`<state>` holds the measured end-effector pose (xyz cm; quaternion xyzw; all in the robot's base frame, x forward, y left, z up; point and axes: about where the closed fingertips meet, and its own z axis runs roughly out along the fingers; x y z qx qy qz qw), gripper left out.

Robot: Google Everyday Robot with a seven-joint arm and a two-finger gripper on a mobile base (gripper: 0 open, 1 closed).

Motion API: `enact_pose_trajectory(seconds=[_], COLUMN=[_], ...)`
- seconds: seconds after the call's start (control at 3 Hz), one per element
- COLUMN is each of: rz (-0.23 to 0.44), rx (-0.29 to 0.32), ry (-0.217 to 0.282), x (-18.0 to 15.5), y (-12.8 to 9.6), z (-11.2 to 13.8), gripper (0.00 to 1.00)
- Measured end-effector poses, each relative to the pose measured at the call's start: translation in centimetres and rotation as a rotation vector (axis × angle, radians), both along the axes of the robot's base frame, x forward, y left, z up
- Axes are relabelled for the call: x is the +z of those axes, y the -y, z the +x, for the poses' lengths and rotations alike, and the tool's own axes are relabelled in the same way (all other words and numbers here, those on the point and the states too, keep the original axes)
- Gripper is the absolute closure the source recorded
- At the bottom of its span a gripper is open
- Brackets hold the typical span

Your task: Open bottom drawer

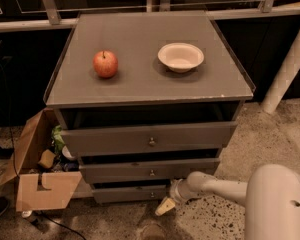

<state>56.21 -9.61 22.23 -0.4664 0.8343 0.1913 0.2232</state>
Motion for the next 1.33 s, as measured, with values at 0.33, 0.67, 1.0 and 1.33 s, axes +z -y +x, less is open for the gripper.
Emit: enact_pose_trajectory(seconds=[0.33, 0.67, 1.0, 1.33], rz=[0.000, -0.021, -0.031, -0.026], rx=[0.000, 0.012, 0.029, 0.051], ry=[0.000, -0.012, -0.042, -0.072], x=[0.0, -1.6, -3.3, -3.6], y=[0.0, 0.2, 0.1, 0.0], z=[0.0, 0.1, -0.3, -1.8], gripper=[0.00, 0.00, 0.00, 0.00])
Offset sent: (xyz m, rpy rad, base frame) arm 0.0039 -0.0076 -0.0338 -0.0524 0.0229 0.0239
